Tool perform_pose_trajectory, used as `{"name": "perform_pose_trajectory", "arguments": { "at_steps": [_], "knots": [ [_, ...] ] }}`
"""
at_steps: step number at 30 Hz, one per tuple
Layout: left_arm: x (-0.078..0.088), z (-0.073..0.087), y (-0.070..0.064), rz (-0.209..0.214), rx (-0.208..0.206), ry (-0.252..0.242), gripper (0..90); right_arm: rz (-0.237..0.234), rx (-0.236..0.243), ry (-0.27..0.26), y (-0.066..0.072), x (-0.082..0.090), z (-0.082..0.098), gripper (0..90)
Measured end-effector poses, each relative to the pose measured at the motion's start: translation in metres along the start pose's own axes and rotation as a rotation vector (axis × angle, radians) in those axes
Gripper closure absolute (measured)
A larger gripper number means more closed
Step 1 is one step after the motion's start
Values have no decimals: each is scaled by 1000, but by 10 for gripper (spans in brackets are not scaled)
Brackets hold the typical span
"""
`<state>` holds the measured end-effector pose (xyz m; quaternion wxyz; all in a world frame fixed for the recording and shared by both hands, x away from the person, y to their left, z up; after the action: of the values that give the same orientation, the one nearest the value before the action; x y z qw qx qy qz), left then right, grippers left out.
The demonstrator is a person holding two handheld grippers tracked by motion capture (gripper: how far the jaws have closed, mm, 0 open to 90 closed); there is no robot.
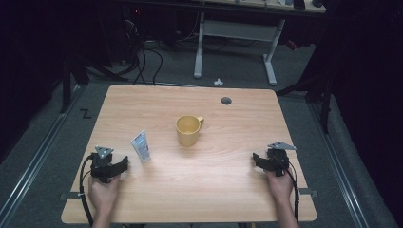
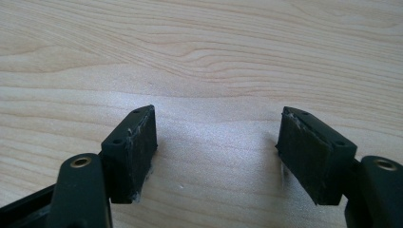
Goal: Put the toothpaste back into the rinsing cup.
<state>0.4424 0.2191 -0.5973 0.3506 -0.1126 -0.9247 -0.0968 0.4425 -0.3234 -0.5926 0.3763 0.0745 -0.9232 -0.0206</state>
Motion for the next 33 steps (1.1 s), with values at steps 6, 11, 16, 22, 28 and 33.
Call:
{"name": "perform_pose_trajectory", "arguments": {
  "at_steps": [6,11,16,22,28,33],
  "knots": [
    [0,0,-1,-3,6,0,300,0,0,0,0,0,0,295],
    [1,0,-1,1,13,-3,305,0,0,0,0,0,0,295],
    [1,0,0,29,21,-10,284,0,0,0,0,0,0,295],
    [1,0,0,40,17,-7,273,3,-2,0,0,0,0,295],
    [3,-1,1,35,12,9,249,3,-3,0,0,0,0,295],
    [7,-2,0,44,5,-6,254,3,-2,0,0,0,0,295]
  ]
}}
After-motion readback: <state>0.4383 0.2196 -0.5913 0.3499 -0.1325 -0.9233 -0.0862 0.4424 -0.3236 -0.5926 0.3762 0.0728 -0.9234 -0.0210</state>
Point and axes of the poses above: each handheld gripper's, and its own axes: x roughly backward along the jaws, z roughly out of its underside, y roughly to its left, the point moved 9 cm from there along -x, roughly forward along the jaws, and after that the axes turned 9 degrees about -x, right-handed, at the moved point
